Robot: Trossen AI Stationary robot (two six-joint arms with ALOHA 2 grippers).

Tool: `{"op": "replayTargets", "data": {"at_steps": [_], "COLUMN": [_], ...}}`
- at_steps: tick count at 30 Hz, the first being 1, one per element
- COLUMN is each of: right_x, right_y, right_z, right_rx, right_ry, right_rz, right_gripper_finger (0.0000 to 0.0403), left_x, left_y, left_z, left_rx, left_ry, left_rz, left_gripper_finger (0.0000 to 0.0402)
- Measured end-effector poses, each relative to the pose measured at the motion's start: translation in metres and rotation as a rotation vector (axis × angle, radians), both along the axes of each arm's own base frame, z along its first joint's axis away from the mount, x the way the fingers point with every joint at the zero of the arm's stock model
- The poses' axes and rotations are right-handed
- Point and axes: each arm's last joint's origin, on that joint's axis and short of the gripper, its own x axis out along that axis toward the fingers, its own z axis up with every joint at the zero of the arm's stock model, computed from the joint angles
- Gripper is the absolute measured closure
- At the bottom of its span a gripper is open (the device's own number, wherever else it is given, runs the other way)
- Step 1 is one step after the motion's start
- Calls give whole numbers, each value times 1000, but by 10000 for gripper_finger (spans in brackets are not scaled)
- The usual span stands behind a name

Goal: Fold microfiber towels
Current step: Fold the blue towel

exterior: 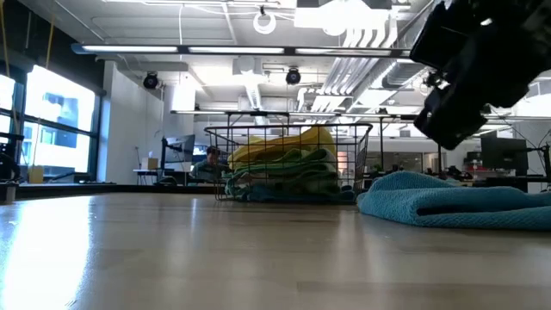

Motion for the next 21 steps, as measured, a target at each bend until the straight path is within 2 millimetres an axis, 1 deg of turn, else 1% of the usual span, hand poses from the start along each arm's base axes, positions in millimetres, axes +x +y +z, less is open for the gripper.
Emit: {"op": "replayTargets", "data": {"at_steps": [3, 6, 8, 11, 13, 16, 17, 19, 21], "right_x": [-2, -9, -15, -21, -23, -27, -27, -31, -28], "right_y": [3, -2, -6, -10, -11, -11, -10, -8, -3], "right_z": [-1, -11, -16, -22, -24, -30, -34, -43, -50], "right_rx": [-65, -111, -131, -178, -222, -273, -271, -262, -246], "right_ry": [3, 108, 175, 222, 222, 256, 283, 364, 390], "right_rz": [-121, -328, -463, -569, -633, -677, -675, -654, -639], "right_gripper_finger": [265, 265, 265, 265, 265, 265, 265, 265, 265], "left_x": [4, 8, 7, 7, 3, 3, 0, 3, 1], "left_y": [-20, -41, -57, -81, -96, -115, -121, -131, -138], "left_z": [-6, -15, -18, -23, -28, -31, -33, -37, -41], "left_rx": [3, -15, -31, -46, -29, -11, -1, -6, 2], "left_ry": [19, 41, 47, 37, 60, 36, 44, 26, 33], "left_rz": [-57, -102, -133, -171, -186, -198, -203, -201, -195], "left_gripper_finger": [305, 305, 305, 305, 305, 305, 305, 305, 305]}}
